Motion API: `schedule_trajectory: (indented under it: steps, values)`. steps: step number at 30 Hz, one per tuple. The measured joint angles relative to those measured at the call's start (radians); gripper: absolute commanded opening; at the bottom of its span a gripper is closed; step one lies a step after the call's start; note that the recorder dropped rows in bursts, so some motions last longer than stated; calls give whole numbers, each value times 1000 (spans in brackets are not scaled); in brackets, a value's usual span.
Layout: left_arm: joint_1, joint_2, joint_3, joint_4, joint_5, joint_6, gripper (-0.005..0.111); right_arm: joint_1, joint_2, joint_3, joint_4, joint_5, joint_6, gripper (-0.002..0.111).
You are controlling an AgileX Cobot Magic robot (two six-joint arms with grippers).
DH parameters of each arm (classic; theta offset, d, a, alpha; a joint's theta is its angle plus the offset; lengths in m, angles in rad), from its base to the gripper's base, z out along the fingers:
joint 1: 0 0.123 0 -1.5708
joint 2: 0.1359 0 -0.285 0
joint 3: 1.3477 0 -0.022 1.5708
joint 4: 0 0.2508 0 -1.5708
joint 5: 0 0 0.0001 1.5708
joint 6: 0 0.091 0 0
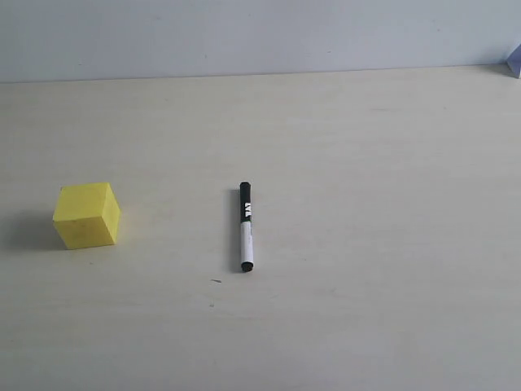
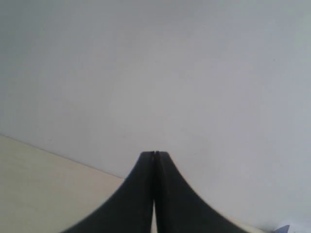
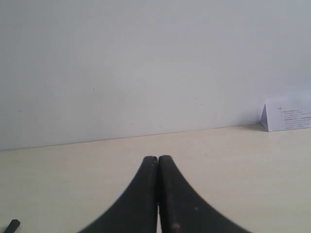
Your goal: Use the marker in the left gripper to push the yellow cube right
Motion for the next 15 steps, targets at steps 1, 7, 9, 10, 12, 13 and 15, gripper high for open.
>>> schedule_trajectory:
  steps: [1, 7, 9, 10, 12, 13, 15]
  values:
    - [0, 41, -39, 2, 17, 9, 2, 0, 0, 0, 0, 0, 0, 0]
    - [0, 302, -281, 17, 203, 147, 18, 0, 0, 0, 0, 0, 0, 0]
    - [0, 394, -360, 19, 322, 207, 33, 0, 0, 0, 0, 0, 0, 0]
    - [0, 449, -406, 13, 386, 236, 39, 0, 0, 0, 0, 0, 0, 0]
    - [0, 562, -490, -27, 496, 289, 50, 0, 0, 0, 0, 0, 0, 0]
    - [0, 619, -537, -63, 555, 328, 53, 0, 0, 0, 0, 0, 0, 0]
    - [0, 720, -628, -156, 658, 430, 54, 0, 0, 0, 0, 0, 0, 0]
